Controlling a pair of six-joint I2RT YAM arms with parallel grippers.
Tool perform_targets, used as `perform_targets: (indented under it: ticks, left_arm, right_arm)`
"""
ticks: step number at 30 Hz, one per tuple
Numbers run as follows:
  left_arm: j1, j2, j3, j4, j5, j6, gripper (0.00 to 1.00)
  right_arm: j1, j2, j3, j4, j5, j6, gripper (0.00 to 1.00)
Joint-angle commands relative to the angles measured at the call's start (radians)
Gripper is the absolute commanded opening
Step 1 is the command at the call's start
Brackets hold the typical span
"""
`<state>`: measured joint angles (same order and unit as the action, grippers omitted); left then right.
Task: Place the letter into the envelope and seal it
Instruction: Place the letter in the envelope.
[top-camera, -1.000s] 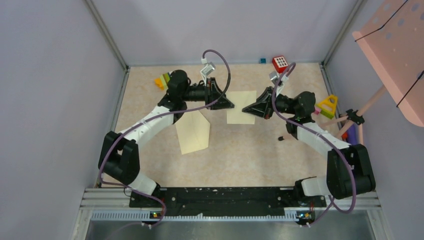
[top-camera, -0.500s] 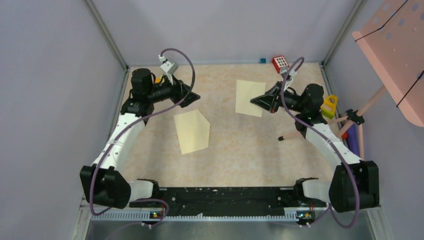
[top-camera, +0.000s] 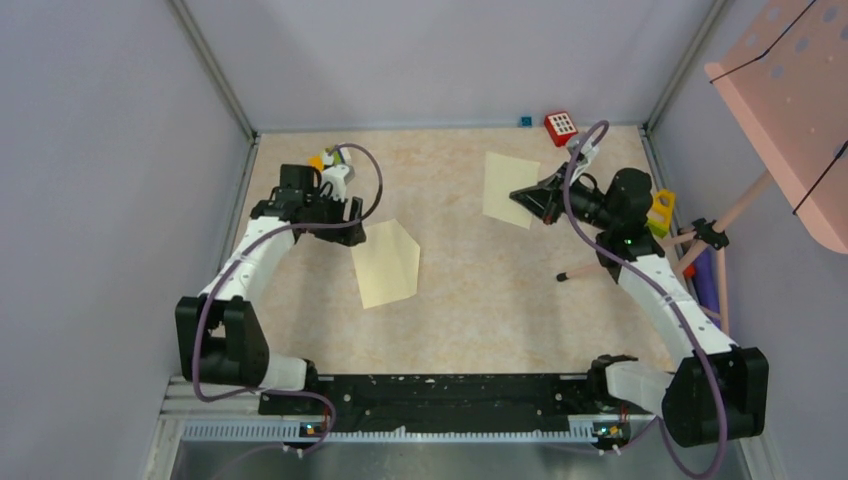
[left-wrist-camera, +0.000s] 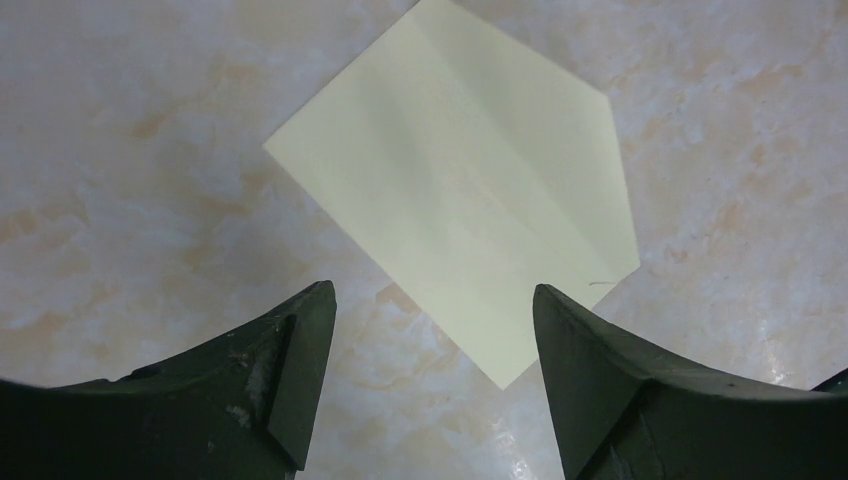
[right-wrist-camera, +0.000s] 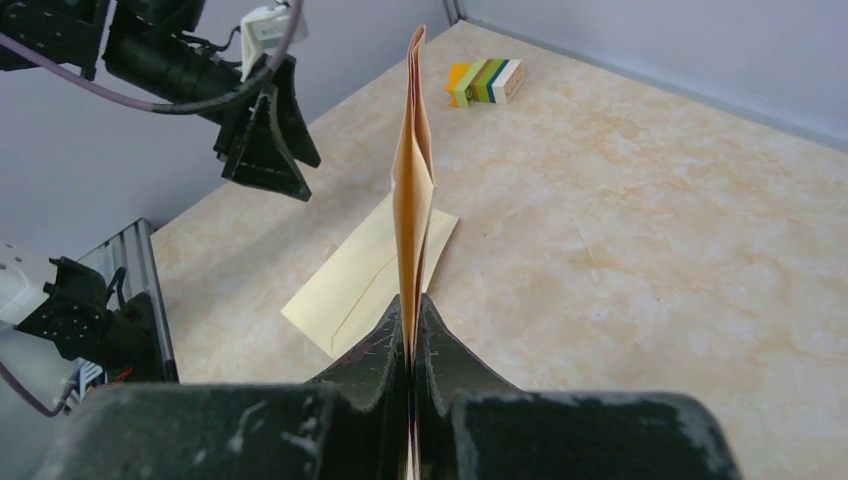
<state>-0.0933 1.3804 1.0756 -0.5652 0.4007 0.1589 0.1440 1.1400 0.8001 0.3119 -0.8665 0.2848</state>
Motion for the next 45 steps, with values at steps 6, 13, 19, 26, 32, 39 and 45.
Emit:
perform_targets:
  ticks: [6, 13, 19, 26, 32, 39, 45]
  left_arm:
    - [0.068, 0.114, -0.018, -0.021, 0.035, -0.111, 0.79]
    - [0.087, 0.223, -0.057, 0.036, 0.18, -0.192, 0.9]
    - [0.087, 0.295, -0.111, 0.121, 0.203, -0.271, 0.96]
    - [0.086, 0.381, -0.167, 0.19, 0.315, -0.336, 0.98]
    - [0.078, 0.478, -0.159, 0.251, 0.411, -0.404, 0.98]
    - [-0.01, 0.484, -0.19, 0.381, 0.44, -0.479, 0.99]
    - [-0.052, 0.51, -0.156, 0.473, 0.428, -0.542, 0.98]
  right_arm:
    - [0.015, -0.107, 0.021, 0.031, 0.052, -0.046, 0.0]
    - [0.015, -0.108, 0.002, 0.045, 0.041, -0.065, 0.0]
    - [0.014, -0.073, -0.014, 0.055, 0.057, -0.096, 0.0]
    - [0.015, -0.023, -0.019, 0.058, 0.072, -0.136, 0.0]
    - [0.014, -0.019, -0.018, 0.056, 0.092, -0.136, 0.0]
    - [0.014, 0.042, -0.01, 0.06, 0.037, -0.037, 0.0]
    - [0.019, 0.172, 0.052, -0.049, -0.074, 0.024, 0.0]
